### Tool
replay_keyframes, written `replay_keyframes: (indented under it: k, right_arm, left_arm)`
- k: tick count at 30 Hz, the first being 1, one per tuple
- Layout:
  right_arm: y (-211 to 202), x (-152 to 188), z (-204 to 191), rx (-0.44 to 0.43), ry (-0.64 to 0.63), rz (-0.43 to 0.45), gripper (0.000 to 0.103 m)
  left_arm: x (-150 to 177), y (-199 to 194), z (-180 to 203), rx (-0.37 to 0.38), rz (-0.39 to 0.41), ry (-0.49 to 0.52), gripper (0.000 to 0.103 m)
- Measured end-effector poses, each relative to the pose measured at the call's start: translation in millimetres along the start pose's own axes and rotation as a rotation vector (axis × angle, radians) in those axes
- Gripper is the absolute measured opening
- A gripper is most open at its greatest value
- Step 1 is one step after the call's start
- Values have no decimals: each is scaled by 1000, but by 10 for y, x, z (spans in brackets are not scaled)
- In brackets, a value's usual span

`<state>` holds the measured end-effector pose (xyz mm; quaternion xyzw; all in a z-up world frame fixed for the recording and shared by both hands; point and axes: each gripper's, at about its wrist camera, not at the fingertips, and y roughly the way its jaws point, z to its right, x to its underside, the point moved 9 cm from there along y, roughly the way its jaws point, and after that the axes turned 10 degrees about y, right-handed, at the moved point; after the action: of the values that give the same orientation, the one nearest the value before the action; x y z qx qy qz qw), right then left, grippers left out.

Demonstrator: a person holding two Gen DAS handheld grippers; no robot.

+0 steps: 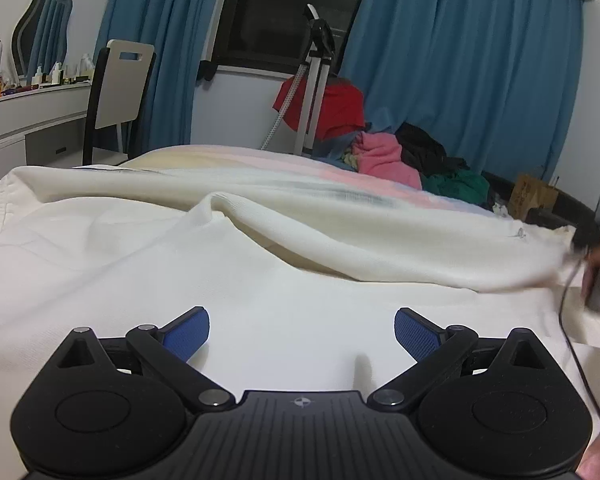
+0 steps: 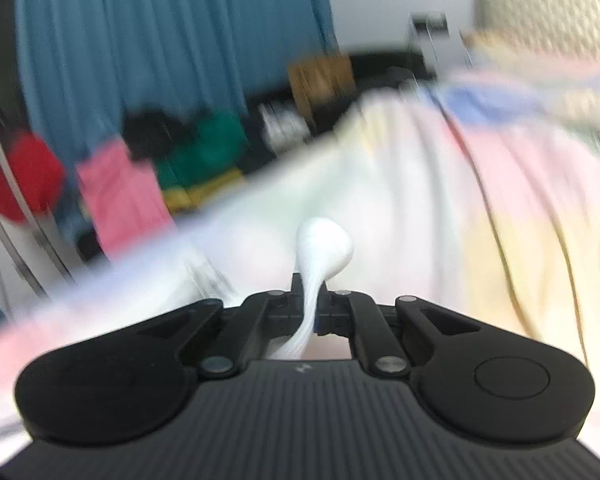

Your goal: Fold clothes

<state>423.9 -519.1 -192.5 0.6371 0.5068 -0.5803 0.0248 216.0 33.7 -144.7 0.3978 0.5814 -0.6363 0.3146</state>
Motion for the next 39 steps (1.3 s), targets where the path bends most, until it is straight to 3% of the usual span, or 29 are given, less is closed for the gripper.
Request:
replay_keyframes:
  k: [2, 4, 10, 14, 21, 26, 27, 29, 31, 33, 39]
  right_arm:
    - [144, 247, 124, 30, 13, -71, 6]
    - [121, 319, 93, 37, 27, -71, 6]
    - [-218, -344, -361, -100, -46, 127, 6]
    - [-301, -451, -369, -140, -127, 194, 6]
    - [280, 126, 309, -74, -97, 35, 9]
    - [373, 187, 259, -125, -62, -37, 19]
    - [328, 160, 249, -146, -50, -56, 25]
    - [165, 108, 228, -179, -43, -69, 61]
    - [-121, 79, 190, -198, -93, -28, 74]
    - [-422, 63, 146, -219, -140, 8, 75]
    - [-1715, 366, -40, -360, -155, -30, 75]
  left_arm:
    - [14, 27, 22, -4, -5, 19, 100]
    - [20, 48, 37, -8, -6, 36, 100]
    - [-7, 39, 5, -13, 10, 63, 100]
    - [-9, 0, -18, -8, 23, 80, 100]
    - [-16, -28, 63, -18, 33, 123, 100]
    - [-65, -49, 87, -28, 51, 135, 100]
    - [-84, -56, 85, -35, 57, 143, 100]
    - [-120, -79, 85, -43, 74, 148, 100]
    - [-136, -95, 77, -47, 81, 147, 100]
    - [-139, -106, 61, -56, 80, 145, 100]
    - [-130, -202, 70, -71, 79, 167, 100]
